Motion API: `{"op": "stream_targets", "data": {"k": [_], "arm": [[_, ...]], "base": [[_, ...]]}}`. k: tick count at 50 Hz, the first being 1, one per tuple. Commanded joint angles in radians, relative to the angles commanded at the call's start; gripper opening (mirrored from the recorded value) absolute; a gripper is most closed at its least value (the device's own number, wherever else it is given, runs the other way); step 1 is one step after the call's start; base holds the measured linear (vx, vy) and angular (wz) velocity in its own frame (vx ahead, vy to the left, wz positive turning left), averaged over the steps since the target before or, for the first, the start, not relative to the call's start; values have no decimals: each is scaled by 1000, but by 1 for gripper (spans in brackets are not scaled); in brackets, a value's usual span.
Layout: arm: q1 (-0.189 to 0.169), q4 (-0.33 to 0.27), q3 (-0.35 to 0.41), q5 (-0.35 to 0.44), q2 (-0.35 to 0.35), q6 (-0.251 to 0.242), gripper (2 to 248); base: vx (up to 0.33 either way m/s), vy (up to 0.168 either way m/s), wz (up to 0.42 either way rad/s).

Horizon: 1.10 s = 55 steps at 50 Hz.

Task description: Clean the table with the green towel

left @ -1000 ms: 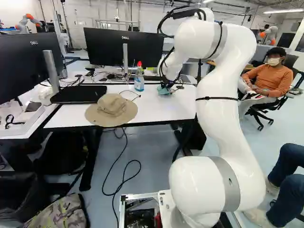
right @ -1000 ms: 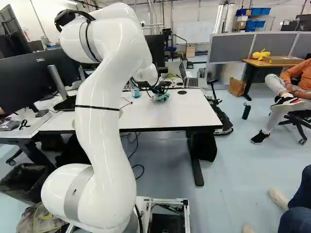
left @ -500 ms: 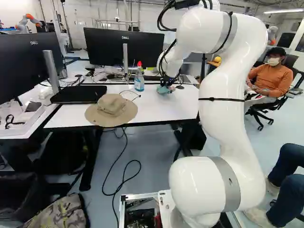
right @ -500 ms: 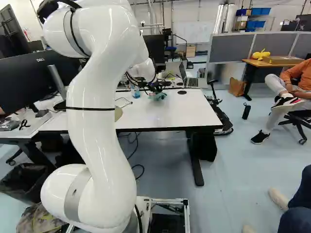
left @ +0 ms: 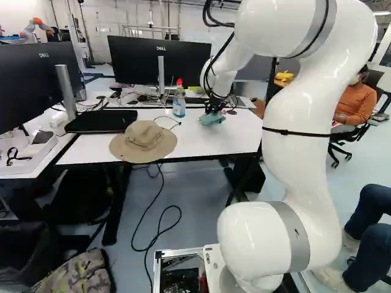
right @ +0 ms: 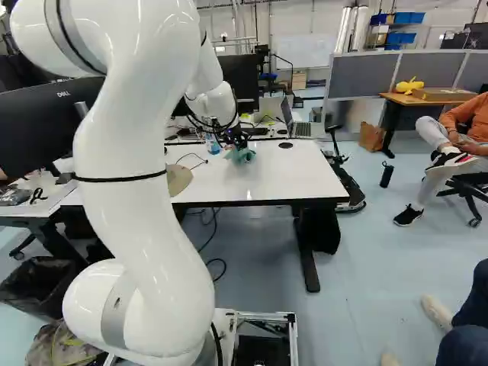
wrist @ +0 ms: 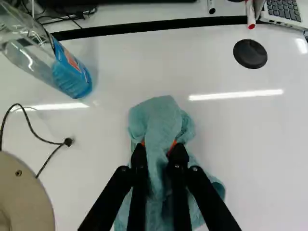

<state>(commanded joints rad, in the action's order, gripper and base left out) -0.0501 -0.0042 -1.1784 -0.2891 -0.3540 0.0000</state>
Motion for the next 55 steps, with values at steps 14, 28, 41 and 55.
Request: {"op": "stream_targets", "data": {"k": [14, 28, 41, 55], "arm": [[15, 0, 60, -61, 81, 0, 52], [19, 0, 74, -70, 109, 0, 52], [19, 0, 74, -70, 109, 0, 52], [19, 0, 74, -70, 109, 0, 52]], "base": [[0, 0, 0], [0, 0, 0], [0, 0, 0], [0, 0, 0]]}}
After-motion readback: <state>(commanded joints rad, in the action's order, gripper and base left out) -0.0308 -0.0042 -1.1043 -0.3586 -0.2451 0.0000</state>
